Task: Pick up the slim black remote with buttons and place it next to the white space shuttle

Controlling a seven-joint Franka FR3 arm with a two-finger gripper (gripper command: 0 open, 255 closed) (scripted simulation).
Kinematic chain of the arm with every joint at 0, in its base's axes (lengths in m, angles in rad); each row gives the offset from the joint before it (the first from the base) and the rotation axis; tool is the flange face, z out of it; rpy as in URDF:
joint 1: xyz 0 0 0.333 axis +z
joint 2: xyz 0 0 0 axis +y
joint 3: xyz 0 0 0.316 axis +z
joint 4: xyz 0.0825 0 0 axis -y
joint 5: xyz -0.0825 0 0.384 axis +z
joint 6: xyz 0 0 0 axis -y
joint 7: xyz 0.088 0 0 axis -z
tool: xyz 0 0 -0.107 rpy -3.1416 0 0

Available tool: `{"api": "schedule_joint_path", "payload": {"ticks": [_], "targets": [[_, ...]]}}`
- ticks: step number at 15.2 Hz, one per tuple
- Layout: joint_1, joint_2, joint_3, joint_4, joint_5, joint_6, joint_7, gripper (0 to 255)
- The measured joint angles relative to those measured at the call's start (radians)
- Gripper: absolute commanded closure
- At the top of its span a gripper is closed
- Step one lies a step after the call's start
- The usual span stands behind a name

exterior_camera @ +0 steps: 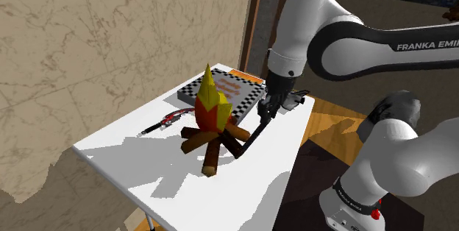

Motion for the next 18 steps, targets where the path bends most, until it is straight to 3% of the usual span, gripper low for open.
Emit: {"api": "schedule_joint_path", "payload": {"ticks": [7, 8, 11, 18], "targets": [[-0.068, -0.149, -0.16, -0.115, -0.092, -0.042, -0.174, 255], [-0.068, -0.15, -0.161, -0.115, -0.093, -0.042, -0.175, 0], [-0.043, -0.148, -0.145, -0.142, -0.088, -0.012, -0.193, 0], [0.095, -0.109, -0.067, -0.311, -0.069, 0.207, -0.303, 0]]}}
